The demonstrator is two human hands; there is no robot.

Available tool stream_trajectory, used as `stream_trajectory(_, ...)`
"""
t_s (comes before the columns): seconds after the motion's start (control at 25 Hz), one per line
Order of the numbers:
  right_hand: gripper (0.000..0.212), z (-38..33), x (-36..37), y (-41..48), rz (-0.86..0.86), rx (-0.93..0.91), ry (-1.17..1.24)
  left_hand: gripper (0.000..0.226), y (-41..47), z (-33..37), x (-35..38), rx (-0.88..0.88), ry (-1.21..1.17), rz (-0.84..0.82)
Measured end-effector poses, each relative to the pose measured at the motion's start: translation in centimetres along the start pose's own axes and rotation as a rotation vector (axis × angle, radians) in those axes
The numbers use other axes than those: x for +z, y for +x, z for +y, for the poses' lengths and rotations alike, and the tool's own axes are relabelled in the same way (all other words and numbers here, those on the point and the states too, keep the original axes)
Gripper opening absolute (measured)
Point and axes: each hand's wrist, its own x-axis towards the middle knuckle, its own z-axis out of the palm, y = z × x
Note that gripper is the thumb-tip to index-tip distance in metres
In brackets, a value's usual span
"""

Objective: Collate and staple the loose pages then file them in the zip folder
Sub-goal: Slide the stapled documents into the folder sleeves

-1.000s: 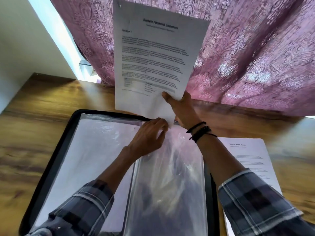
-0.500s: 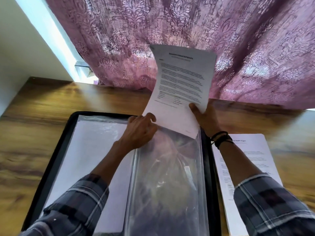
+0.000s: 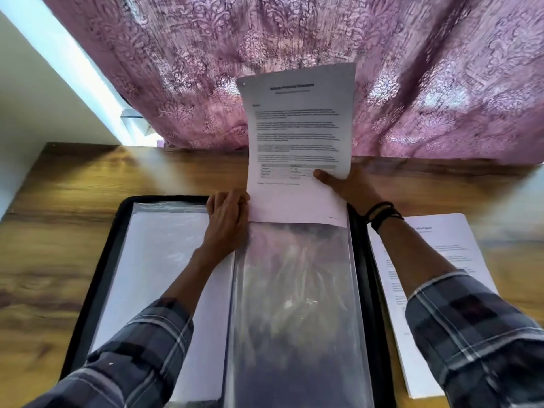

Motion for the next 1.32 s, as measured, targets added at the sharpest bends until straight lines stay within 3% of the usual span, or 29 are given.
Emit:
stream_trajectory(0.16,0.047,0.7,0.4,-0.7,-0.227,0.068,-0.187,0.01,0.0,-0.3,0.1,0.009,0.005,0.01)
stream_trajectory(0.32,0.057,0.4,0.8,-0.5,-0.157,0.041,-0.079,0.022,-0.2,-0.5,0.3,0.053,0.072,-0.035)
stream_trajectory(0.4,0.049,0.4,0.4,-0.7,-0.153,0.051,-0.063,0.031,-0.2,-0.4,0.5,0.088,0.11,-0.028)
stream_trajectory(0.56,0.044,1.0,-1.1,-1.1,-0.299,0.184,-0.044,0.035,-0.1,0.1,0.4,0.151,0.153,-0.015)
stream_trajectory(0.8,0.033,-0.3,0.2,-1.2,-0.11,0.113,-0.011,0.024,1.7,8.1,3.1,0.317,0.037,-0.403)
stream_trajectory(0.92,0.032,-0.9,-0.2,-1.1,-0.101,0.17,0.054,0.011,1.9,10.2,4.5,0.274,0.088,-0.269)
stream_trajectory(1.0,0.024,-0.9,-1.5,-0.9,-0.228,0.264,-0.002,0.009,1.8,10.4,4.8,0.224,0.077,-0.134)
stream_trajectory(1.12,0.016,-0.3,-2.6,-1.1,-0.399,0.373,-0.097,0.018,1.8,9.4,4.6,0.187,0.086,-0.194)
stream_trajectory(1.24,0.031,1.2,-2.4,-0.7,-0.223,0.267,-0.007,0.031,1.4,6.6,3.2,0.148,0.215,-0.217)
stream_trajectory(1.32,0.037,1.5,-1.5,-0.4,-0.099,0.237,0.032,0.026,1.1,3.7,1.7,0.12,0.217,-0.161)
